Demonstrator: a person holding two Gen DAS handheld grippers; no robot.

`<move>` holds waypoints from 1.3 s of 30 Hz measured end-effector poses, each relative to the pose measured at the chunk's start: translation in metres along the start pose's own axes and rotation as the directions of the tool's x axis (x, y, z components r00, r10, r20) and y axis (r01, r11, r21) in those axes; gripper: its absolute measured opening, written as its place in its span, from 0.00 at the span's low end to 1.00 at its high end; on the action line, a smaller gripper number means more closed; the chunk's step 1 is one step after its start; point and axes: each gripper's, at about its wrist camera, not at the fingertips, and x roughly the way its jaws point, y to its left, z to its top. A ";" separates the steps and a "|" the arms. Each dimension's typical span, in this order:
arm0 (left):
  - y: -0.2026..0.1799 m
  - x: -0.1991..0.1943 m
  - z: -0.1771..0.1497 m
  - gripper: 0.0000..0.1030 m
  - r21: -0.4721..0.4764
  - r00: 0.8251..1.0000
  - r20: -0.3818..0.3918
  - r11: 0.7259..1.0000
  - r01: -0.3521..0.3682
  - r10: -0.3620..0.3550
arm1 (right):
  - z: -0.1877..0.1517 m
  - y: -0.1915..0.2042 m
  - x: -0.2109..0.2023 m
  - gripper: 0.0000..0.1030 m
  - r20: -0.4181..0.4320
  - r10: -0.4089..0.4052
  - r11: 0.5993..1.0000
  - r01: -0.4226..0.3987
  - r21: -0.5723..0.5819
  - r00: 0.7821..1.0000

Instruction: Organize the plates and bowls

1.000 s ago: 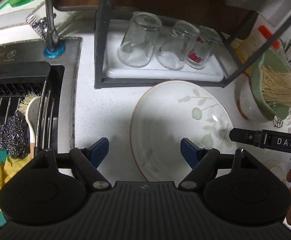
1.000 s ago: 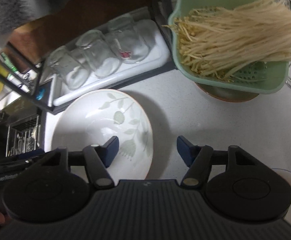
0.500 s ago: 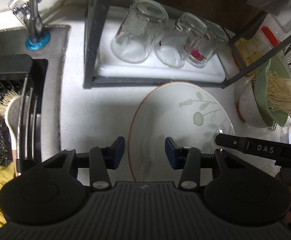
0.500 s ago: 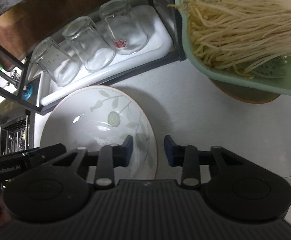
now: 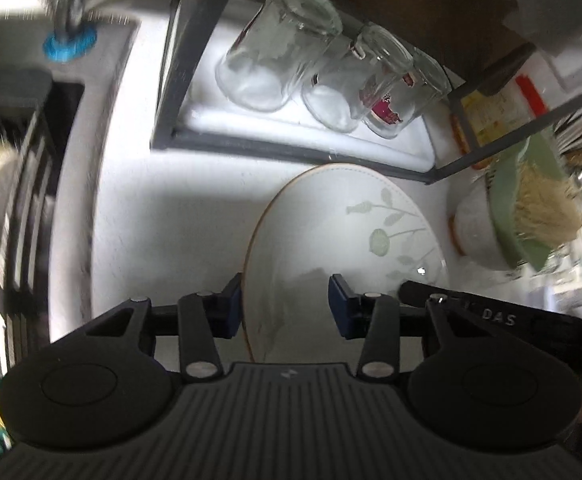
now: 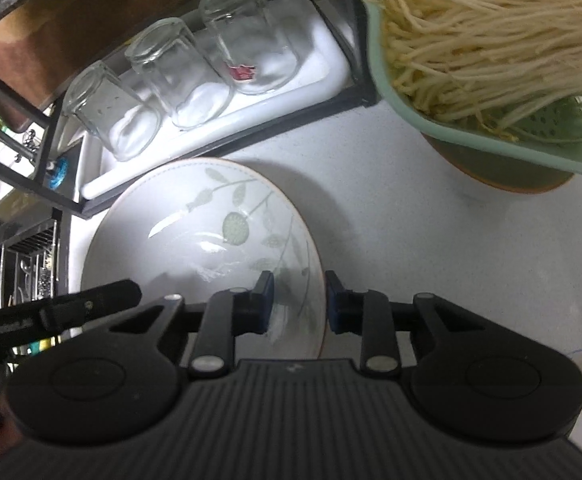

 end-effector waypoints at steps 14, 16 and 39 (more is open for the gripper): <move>-0.012 -0.031 -0.025 0.47 -0.054 0.999 0.019 0.997 0.046 -0.046 | -0.013 -0.012 -0.034 0.29 0.003 0.090 0.996 -0.090 0.014 0.996; -0.020 -0.042 -0.027 0.47 -0.044 0.998 0.025 0.998 0.052 -0.051 | -0.017 -0.015 -0.043 0.29 0.005 0.100 0.995 -0.100 0.024 0.995; -0.140 -0.101 -0.078 0.47 -0.022 0.989 0.110 0.994 0.104 -0.101 | -0.048 -0.088 -0.175 0.29 0.107 0.199 0.979 -0.202 0.020 0.974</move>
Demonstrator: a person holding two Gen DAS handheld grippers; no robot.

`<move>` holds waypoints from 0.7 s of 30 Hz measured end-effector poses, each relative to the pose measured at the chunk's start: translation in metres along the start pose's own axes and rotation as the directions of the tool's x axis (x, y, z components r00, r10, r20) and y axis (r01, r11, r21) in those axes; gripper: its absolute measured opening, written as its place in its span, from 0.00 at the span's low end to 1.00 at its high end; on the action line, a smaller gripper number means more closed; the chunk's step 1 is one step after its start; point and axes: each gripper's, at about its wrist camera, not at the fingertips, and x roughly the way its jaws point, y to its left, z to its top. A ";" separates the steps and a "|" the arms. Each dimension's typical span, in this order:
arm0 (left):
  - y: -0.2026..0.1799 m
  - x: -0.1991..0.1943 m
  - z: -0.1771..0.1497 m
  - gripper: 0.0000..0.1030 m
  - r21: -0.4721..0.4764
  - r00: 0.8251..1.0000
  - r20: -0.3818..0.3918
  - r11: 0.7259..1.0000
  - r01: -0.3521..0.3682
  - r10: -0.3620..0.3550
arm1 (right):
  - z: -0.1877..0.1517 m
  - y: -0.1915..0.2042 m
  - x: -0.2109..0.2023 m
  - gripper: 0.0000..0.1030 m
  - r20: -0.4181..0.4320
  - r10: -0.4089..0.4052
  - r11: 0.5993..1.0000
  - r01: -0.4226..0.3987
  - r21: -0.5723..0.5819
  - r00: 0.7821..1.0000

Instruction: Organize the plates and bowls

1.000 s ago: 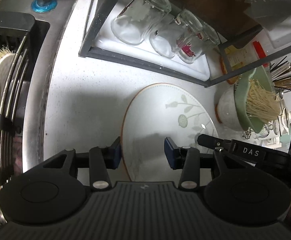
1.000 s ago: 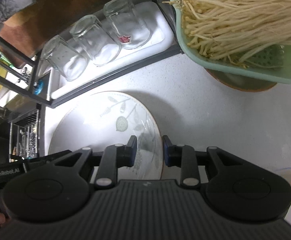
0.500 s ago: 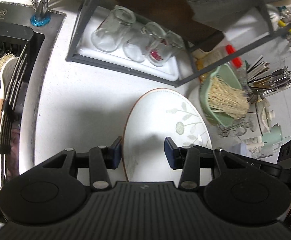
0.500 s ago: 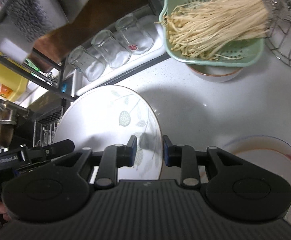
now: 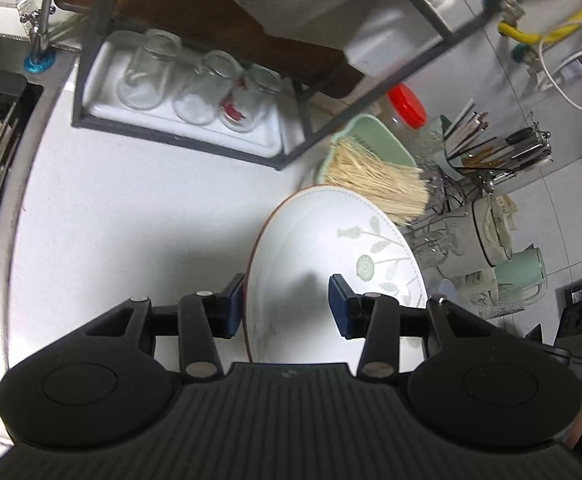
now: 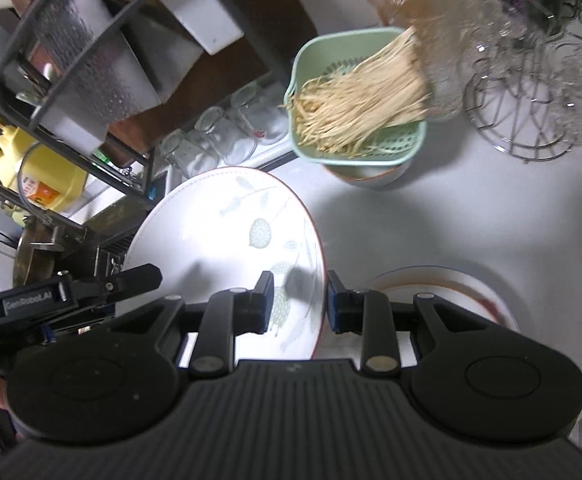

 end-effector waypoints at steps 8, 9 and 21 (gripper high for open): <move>-0.022 0.025 -0.040 0.47 -0.041 0.997 -0.077 0.999 -0.007 0.004 | -0.030 -0.049 -0.023 0.29 0.004 -0.015 0.999 0.015 0.039 1.000; -0.024 0.029 -0.047 0.47 -0.039 0.996 -0.086 0.999 -0.011 0.008 | -0.034 -0.056 -0.025 0.29 0.003 -0.015 0.999 0.015 0.050 1.000; -0.035 0.087 -0.097 0.47 0.022 0.986 -0.142 0.996 -0.086 0.088 | -0.074 -0.116 -0.012 0.29 0.002 -0.011 0.998 0.011 0.059 1.000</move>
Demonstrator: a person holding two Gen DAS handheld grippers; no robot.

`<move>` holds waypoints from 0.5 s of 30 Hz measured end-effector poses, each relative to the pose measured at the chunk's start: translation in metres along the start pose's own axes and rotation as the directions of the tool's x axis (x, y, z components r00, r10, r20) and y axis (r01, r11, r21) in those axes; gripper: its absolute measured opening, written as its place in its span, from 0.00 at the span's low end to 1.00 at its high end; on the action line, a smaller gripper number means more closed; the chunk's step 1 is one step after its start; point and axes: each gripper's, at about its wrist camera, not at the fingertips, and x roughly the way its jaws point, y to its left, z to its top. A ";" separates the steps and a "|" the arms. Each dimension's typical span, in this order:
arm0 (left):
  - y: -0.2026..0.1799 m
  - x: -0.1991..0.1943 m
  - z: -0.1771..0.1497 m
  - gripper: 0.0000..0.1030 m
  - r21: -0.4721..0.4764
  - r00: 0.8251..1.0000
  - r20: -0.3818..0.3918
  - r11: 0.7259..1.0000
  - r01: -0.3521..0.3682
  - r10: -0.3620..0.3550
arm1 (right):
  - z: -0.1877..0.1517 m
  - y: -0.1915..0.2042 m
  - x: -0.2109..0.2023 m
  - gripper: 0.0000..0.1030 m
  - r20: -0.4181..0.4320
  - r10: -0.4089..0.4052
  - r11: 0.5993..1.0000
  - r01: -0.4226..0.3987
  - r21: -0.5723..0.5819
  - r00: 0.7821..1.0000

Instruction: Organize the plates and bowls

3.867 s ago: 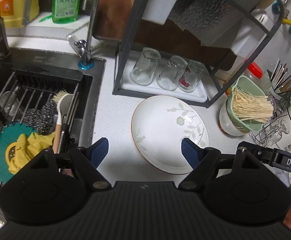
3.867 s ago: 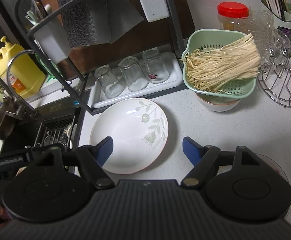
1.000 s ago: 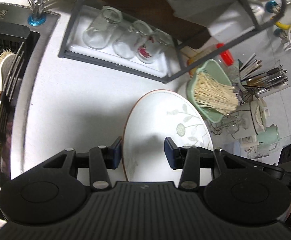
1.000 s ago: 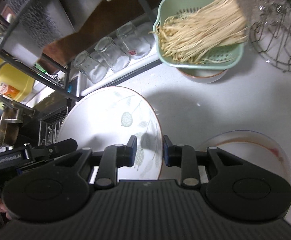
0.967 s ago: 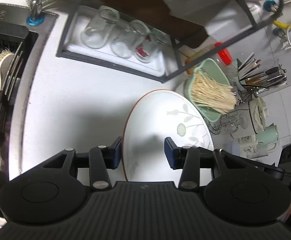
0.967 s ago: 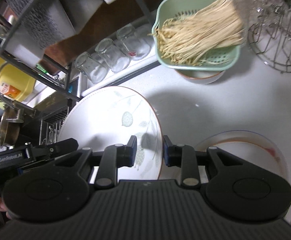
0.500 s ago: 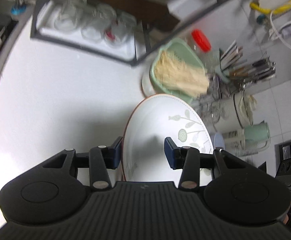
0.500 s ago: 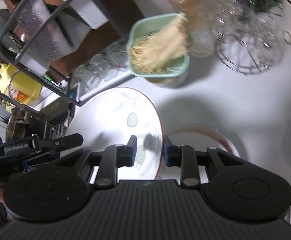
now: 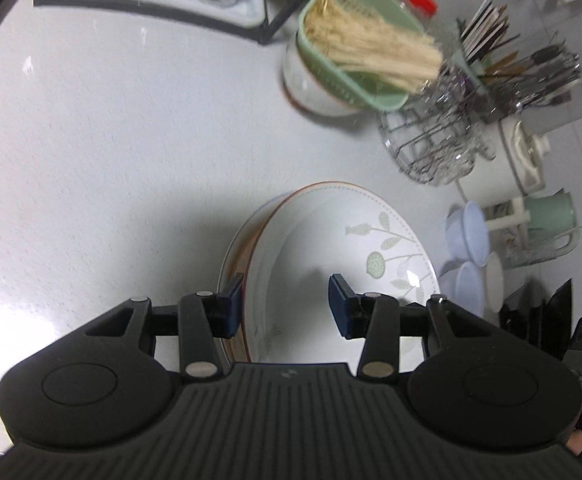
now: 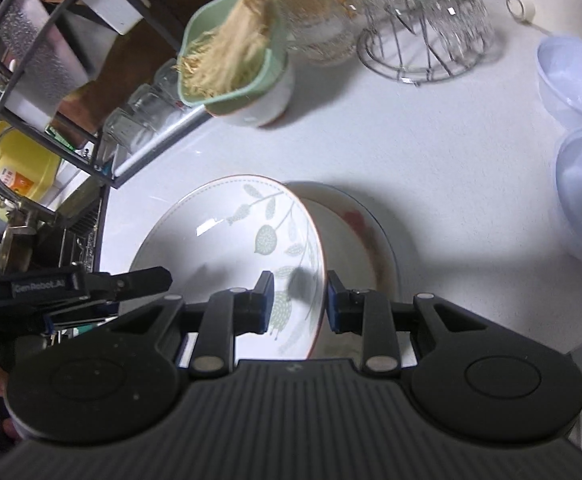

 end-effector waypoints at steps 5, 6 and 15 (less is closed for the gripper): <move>-0.005 0.016 -0.003 0.47 0.011 0.999 -0.014 0.999 -0.040 0.041 | -0.007 -0.009 0.008 0.29 -0.009 -0.019 0.998 0.018 -0.062 1.000; -0.007 0.018 -0.004 0.47 0.024 0.998 -0.014 0.998 -0.057 0.057 | -0.009 -0.010 0.009 0.29 -0.011 -0.018 0.998 0.017 -0.065 1.000; -0.012 0.023 -0.002 0.47 0.061 0.994 -0.033 0.993 -0.104 0.106 | -0.016 -0.014 0.019 0.29 -0.005 -0.032 0.997 0.031 -0.076 0.999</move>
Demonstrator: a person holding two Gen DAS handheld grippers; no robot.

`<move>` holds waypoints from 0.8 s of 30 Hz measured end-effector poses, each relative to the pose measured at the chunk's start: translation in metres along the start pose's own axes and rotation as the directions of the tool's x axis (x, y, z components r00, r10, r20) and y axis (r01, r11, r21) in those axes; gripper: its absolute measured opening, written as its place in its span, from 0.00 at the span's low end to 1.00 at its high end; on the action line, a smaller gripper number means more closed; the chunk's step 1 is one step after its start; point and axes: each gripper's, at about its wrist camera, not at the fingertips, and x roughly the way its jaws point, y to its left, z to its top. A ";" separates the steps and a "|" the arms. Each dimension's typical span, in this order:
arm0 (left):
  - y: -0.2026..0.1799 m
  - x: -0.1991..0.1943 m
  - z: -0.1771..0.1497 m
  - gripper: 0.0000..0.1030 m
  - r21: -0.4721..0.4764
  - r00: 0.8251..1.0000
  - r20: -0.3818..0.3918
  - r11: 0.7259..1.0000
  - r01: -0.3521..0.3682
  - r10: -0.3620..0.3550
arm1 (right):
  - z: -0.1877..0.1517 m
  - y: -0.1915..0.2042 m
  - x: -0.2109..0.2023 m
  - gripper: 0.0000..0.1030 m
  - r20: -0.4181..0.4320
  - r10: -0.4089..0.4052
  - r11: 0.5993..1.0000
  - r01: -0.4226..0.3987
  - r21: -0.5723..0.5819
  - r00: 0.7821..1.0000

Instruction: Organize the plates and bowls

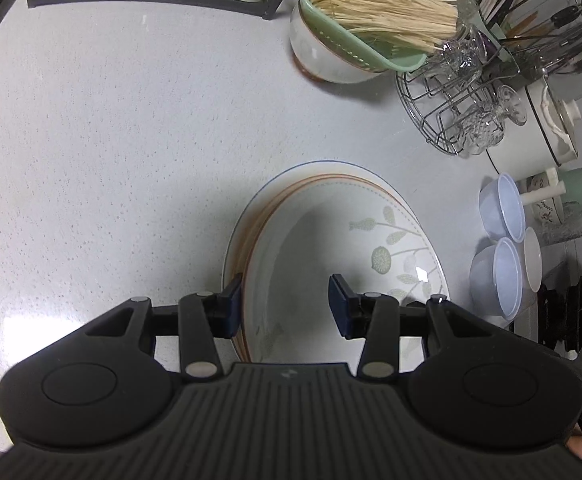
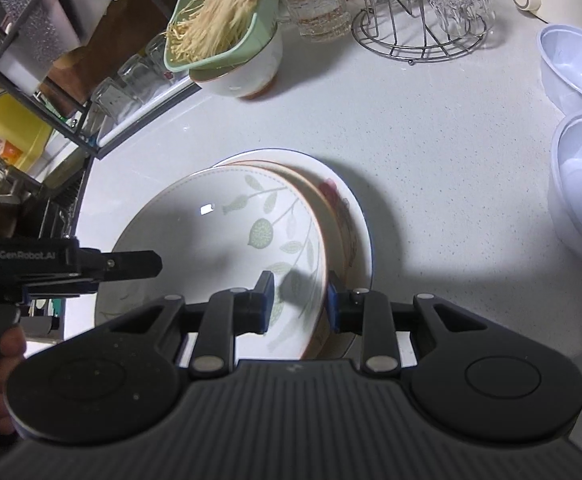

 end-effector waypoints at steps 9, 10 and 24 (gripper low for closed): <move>0.004 0.000 0.010 0.49 -0.033 0.998 -0.054 0.999 0.038 -0.040 | 0.001 -0.004 0.007 0.27 0.035 -0.020 0.997 0.017 0.077 0.999; 0.005 -0.001 0.011 0.49 -0.044 0.997 -0.059 0.998 0.045 -0.048 | 0.001 -0.004 0.007 0.26 0.038 -0.023 0.997 0.020 0.078 0.999; 0.022 -0.015 0.011 0.48 -0.085 0.994 -0.089 0.995 0.062 -0.069 | -0.005 0.010 0.015 0.17 0.069 -0.100 0.995 0.097 0.038 0.993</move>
